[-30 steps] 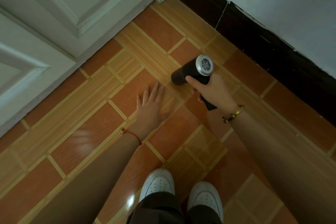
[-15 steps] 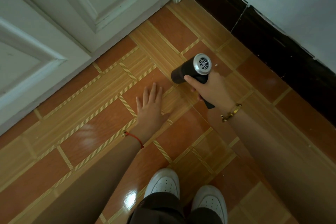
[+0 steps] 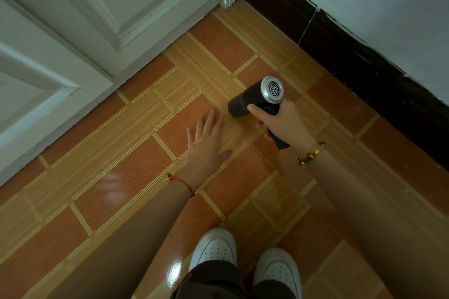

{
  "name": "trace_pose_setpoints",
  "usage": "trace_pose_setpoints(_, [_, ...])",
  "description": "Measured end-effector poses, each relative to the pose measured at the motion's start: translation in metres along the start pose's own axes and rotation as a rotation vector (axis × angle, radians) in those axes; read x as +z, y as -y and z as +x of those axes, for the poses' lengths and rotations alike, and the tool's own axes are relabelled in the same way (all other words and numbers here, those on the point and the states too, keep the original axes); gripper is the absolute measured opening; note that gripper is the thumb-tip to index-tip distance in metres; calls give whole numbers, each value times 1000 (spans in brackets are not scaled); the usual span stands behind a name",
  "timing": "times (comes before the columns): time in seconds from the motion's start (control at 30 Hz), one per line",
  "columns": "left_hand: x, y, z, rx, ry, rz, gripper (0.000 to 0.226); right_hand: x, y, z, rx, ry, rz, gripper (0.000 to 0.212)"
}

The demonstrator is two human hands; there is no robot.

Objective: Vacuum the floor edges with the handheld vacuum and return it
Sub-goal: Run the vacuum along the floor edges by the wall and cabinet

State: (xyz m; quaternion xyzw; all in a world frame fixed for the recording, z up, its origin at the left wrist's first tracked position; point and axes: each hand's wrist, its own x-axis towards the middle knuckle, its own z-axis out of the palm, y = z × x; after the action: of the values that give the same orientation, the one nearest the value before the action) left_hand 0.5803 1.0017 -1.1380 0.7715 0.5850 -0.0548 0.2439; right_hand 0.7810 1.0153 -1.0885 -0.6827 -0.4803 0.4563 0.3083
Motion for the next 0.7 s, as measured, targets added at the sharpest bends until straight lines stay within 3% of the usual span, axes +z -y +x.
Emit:
trace_pose_setpoints(0.1, [2, -9, 8, 39, -14, 31, 91, -14, -7, -6, 49, -1, 45, 32])
trace_pose_setpoints(0.3, [11, -24, 18, 92, 19, 84, 85, -44, -21, -12, 43, -280, -3, 28])
trace_pose_setpoints(0.43, [16, -32, 23, 141, 52, 96, 92, -63, -29, -7, 44, -421, 1, 37])
trace_pose_setpoints(0.7, [28, -35, 28, 137, 162, 222, 106, -70, -33, 7, 58, -387, -70, 53])
